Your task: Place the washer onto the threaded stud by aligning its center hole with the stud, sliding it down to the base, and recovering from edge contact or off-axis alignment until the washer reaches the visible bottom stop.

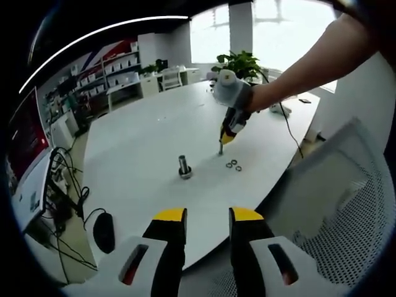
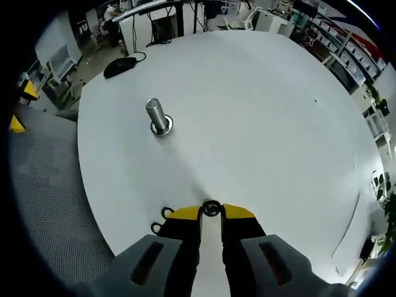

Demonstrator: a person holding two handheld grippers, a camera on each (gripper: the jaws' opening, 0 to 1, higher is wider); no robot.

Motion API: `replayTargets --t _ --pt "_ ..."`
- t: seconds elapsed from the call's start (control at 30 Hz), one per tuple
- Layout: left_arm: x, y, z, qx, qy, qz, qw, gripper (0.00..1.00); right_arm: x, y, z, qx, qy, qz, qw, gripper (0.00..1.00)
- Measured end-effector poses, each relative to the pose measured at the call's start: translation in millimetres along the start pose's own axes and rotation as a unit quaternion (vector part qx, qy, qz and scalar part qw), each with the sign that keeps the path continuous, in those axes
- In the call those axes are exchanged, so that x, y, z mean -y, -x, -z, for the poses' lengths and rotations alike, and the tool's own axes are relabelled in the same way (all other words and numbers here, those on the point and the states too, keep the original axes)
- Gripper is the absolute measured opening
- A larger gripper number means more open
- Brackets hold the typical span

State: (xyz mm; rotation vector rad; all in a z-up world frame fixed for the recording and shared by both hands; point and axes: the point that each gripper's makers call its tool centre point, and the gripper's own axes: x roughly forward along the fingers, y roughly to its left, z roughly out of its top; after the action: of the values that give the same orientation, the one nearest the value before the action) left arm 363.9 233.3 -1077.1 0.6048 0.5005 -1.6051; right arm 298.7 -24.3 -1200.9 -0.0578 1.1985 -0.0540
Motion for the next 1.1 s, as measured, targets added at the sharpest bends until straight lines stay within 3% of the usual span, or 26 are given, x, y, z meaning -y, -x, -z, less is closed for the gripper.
replayTargets --t 0.6,1.1 --pt "0.9 0 -0.4 0.002 0.001 0.004 1.0 0.25 -3 -23 1.4 -0.033 0.009 -0.005 0.9994 0.14" --pt "1.4 -1 -0.1 0.002 -0.002 0.003 1.0 0.25 -9 -23 8.7 -0.042 0.005 -0.008 0.9991 0.16"
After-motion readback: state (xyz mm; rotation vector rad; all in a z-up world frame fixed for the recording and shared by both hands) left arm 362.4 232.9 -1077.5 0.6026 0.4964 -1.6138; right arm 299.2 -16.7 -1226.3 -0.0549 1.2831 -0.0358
